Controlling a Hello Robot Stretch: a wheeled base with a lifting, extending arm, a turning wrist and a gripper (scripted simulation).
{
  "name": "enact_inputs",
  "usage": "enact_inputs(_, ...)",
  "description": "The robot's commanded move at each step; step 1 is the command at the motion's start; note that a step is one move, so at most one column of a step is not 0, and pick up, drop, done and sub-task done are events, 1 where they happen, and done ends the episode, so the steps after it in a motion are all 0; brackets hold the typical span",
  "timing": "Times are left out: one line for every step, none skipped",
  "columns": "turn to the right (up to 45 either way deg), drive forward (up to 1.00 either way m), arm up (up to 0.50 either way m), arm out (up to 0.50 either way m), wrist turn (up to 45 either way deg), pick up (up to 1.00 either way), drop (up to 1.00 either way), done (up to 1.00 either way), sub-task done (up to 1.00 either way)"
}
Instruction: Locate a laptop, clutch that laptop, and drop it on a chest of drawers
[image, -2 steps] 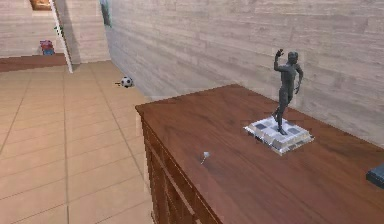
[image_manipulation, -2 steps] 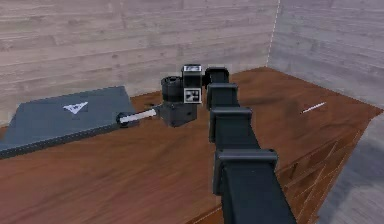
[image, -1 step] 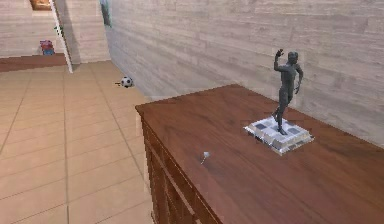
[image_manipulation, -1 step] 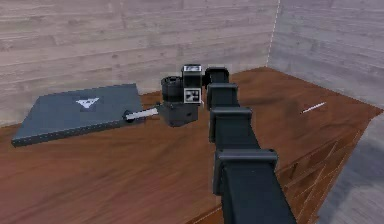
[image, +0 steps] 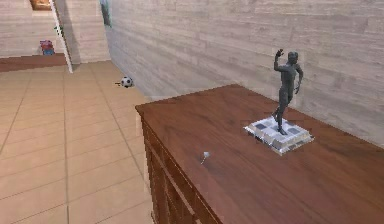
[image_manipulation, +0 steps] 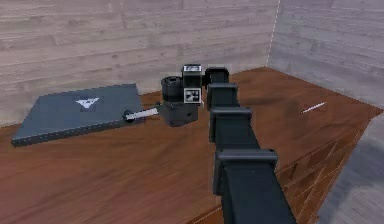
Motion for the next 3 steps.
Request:
enact_inputs(0.0,0.0,0.0,0.0,0.0,0.0,1.0,0.0,0.0)
enact_inputs(0.0,0.0,0.0,-0.1,0.0,0.0,0.0,0.0,0.0)
enact_inputs(0.0,0.0,0.0,0.0,0.0,0.0,0.0,1.0,0.0)
